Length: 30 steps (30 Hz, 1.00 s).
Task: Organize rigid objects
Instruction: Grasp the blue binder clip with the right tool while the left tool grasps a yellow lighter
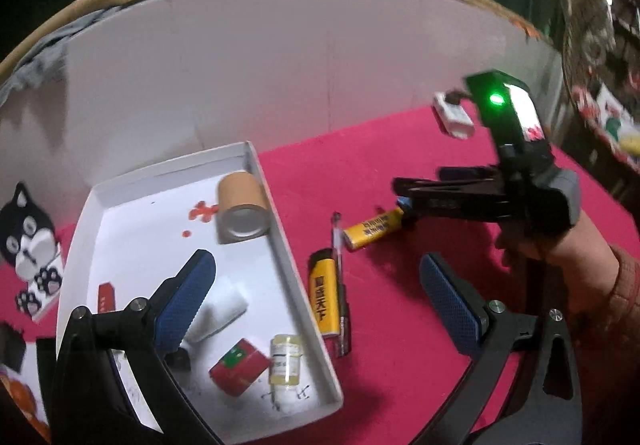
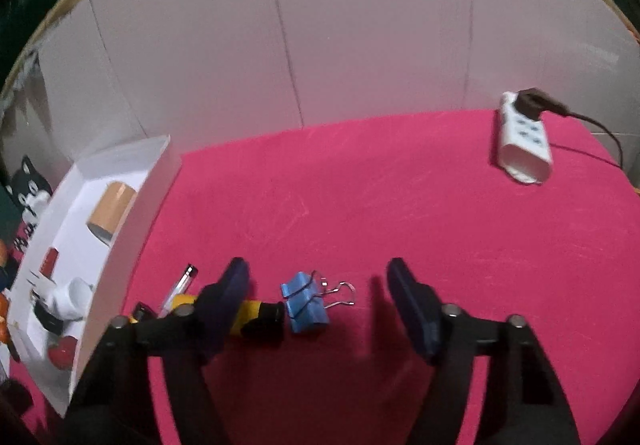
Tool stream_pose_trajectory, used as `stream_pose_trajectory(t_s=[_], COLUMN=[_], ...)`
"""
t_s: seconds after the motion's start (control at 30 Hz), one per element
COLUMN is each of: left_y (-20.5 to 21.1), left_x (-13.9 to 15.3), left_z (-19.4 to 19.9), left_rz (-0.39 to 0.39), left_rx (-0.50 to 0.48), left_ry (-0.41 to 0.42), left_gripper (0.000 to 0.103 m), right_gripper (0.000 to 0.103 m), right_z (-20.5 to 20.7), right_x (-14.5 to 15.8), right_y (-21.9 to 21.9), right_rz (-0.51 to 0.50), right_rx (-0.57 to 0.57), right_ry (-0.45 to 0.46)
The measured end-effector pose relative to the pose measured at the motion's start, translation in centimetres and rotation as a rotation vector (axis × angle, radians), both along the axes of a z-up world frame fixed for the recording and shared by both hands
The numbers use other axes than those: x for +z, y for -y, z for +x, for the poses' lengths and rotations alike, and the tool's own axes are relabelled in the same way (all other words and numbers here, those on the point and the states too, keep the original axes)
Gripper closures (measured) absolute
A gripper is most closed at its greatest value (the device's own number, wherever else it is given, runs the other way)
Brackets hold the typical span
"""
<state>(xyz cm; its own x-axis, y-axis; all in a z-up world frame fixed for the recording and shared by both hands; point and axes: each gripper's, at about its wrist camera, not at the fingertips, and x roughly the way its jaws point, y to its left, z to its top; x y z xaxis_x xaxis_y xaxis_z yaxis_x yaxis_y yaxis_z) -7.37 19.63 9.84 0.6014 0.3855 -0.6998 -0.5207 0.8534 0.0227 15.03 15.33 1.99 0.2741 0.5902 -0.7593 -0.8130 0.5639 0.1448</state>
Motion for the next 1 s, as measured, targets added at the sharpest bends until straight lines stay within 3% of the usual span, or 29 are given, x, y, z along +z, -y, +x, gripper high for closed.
stream_pose_trajectory(t_s=[0.13, 0.23, 0.4, 0.43, 0.47, 0.63, 0.83, 0.93, 1.0], left_y=[0.3, 0.5, 1.6, 1.8, 2.1, 1.7, 1.7, 0.5, 0.1], left_x=[-0.5, -1.5, -4.0, -4.3, -4.5, -5.9, -7.8, -7.8, -7.8], left_z=[2.8, 5.4, 9.9, 10.7, 11.5, 14.7, 15.8, 15.4, 15.2], left_rz=[0.011, 0.005, 0.029, 0.035, 0.04, 0.076, 0.119, 0.054, -0.001], left_rx=[-0.066, -0.12, -0.224, -0.239, -0.258, -0.328, -0.504, -0.515, -0.526], left_ry=[-0.064, -0.136, -0.26, -0.275, -0.285, -0.331, -0.451, -0.453, -0.443], left_gripper=[0.0, 0.0, 0.0, 0.0, 0.0, 0.0, 0.0, 0.001, 0.014], right_gripper=[0.043, 0.06, 0.06, 0.066, 0.083, 0.083, 0.083, 0.083, 0.083], right_z=[-0.4, -0.7, 1.1, 1.9, 2.5, 4.2, 3.7, 3.8, 3.8], right_x=[-1.4, -1.4, -1.2, -1.0, -1.0, -1.0, -0.8, -0.8, -0.8], right_y=[-0.8, -0.1, 4.4, 6.0, 7.2, 12.2, 13.5, 13.2, 13.1], right_rz=[-0.035, -0.054, -0.033, -0.015, -0.008, 0.06, 0.088, 0.097, 0.101], right_rx=[0.045, 0.081, 0.066, 0.045, 0.026, -0.035, -0.029, -0.029, -0.02], right_ry=[0.001, 0.054, 0.044, 0.024, 0.01, -0.077, -0.109, -0.12, -0.123])
